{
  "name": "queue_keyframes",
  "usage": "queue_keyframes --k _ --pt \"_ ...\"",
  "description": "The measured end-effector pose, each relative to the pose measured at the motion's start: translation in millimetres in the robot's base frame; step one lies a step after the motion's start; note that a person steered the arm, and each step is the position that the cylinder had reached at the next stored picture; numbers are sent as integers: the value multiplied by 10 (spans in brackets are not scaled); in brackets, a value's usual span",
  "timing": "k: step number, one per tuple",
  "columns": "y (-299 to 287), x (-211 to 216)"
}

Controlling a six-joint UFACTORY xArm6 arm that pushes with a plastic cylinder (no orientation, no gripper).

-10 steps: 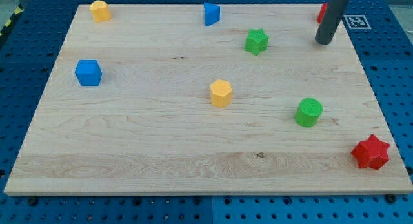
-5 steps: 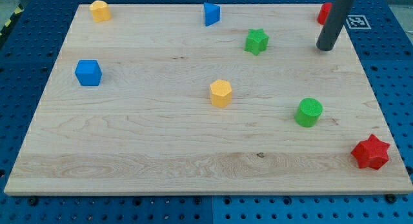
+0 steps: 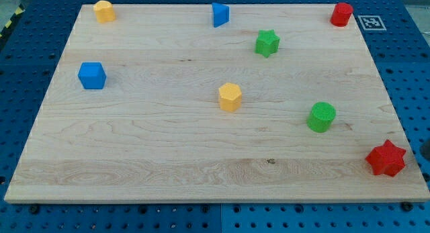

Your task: Slide the red star diagonally to the bottom right of the blue cube

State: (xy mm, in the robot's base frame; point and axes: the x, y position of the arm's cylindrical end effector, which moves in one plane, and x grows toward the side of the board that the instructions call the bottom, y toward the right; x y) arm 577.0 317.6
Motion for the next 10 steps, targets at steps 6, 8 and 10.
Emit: queue_keyframes --k 6,8,10 --pt "-1633 -281" --pt "-2704 -344" --pt "-3655 -474"
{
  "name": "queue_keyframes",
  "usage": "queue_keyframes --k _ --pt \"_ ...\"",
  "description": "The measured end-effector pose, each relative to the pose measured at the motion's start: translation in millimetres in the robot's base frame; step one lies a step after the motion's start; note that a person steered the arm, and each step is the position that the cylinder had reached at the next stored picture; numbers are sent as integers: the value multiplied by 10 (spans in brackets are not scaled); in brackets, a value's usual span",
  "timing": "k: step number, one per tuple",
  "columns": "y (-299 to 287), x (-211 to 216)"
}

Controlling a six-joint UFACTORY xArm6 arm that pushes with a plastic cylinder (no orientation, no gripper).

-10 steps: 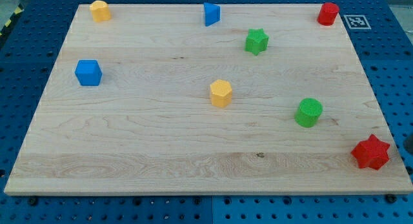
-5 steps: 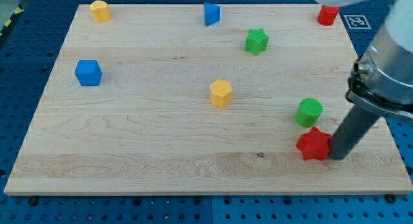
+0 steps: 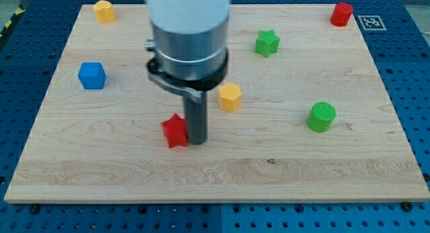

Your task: Slide the red star diagonally to the bottom right of the blue cube

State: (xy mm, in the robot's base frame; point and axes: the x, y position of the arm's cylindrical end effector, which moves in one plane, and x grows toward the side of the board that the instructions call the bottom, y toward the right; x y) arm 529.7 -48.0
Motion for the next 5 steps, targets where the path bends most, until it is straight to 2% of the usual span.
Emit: queue_keyframes --k 2,3,4,5 --pt "-505 -302" --pt "-551 -445" --pt "-440 -811" --pt "-598 -1456"
